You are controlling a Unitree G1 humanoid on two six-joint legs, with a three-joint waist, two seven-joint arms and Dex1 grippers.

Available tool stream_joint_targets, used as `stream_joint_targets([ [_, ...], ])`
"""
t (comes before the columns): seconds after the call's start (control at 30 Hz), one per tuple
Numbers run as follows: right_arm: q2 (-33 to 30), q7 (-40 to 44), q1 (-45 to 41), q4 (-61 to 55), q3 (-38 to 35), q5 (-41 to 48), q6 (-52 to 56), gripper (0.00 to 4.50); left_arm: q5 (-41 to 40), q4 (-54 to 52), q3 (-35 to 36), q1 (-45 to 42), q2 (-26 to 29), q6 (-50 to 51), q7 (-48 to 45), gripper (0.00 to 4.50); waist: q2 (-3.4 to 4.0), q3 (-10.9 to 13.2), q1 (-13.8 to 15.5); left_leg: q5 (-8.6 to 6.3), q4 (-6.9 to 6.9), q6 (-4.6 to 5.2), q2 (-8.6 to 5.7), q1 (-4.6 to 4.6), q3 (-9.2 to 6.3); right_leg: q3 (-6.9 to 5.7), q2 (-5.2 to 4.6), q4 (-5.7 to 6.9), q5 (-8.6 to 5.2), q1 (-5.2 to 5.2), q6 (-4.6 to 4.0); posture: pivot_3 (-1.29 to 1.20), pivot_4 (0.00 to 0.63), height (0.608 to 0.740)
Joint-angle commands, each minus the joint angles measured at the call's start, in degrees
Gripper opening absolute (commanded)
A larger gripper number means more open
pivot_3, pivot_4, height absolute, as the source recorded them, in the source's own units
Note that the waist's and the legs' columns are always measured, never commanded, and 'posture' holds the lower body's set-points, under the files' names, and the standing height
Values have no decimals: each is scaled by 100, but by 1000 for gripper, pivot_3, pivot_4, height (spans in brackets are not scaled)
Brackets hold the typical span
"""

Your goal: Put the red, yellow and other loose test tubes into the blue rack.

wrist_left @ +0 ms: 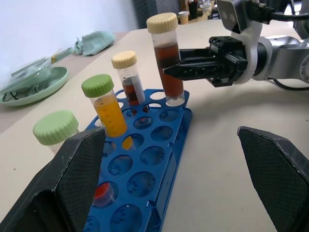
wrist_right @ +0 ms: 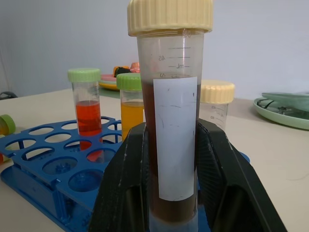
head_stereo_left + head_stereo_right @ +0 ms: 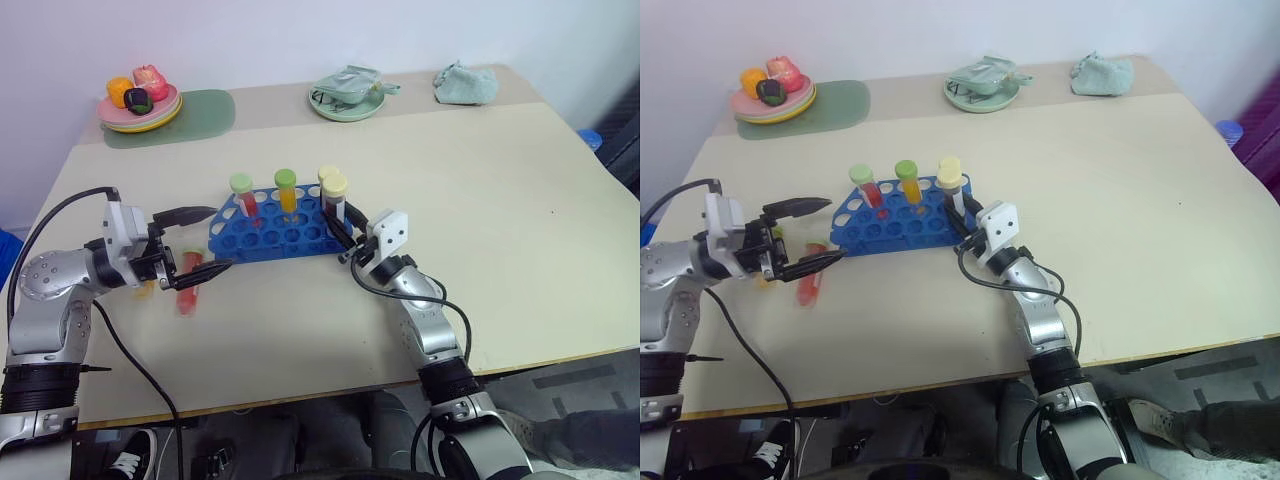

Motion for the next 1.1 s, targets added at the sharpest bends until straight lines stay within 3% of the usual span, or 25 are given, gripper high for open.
stream_joint_targets([
  [0.03,30,5,-26,71,57,-53,-11,725,-119,-239,216,58,87,21,51,4500,0,0,-1,0,0,0,0,0,0,0,0,0,0,0,0,0,150,740],
  [0.2,49,231,-43,88,68,193,145,725,-121,-287,243,127,80,10,75,4500,1,1,-1,0,0,0,0,0,0,0,0,0,0,-1,0,0,150,740],
  [0.43,-25,447,-30,-18,-62,374,296,4258,-125,-254,238,143,54,-33,73,4500,1,1,3,0,0,0,0,-1,0,0,0,0,0,-1,0,0,150,740],
  [0.47,-51,458,-25,-50,-78,376,314,4469,-125,-236,237,139,53,-41,67,4500,1,1,4,0,0,0,0,0,0,0,0,0,0,0,0,0,150,740],
  [0.67,-632,865,199,-731,-164,472,592,4469,-128,26,241,125,1,-192,-79,4500,1,1,11,0,0,0,0,-1,0,0,0,-1,0,-1,0,0,150,740],
  [0.93,-2667,1994,959,-2709,-902,1470,1984,4469,-91,537,250,80,-27,-471,-325,4500,3,2,74,-1,4,1,0,-2,2,0,-3,-4,0,2,0,0,150,740],
  [1.1,-3971,2960,1043,-3388,-1615,2622,3031,4469,-114,368,285,164,149,-98,-169,4500,2,2,169,-5,9,8,6,-3,14,3,-7,-12,0,4,1,0,150,740],
])
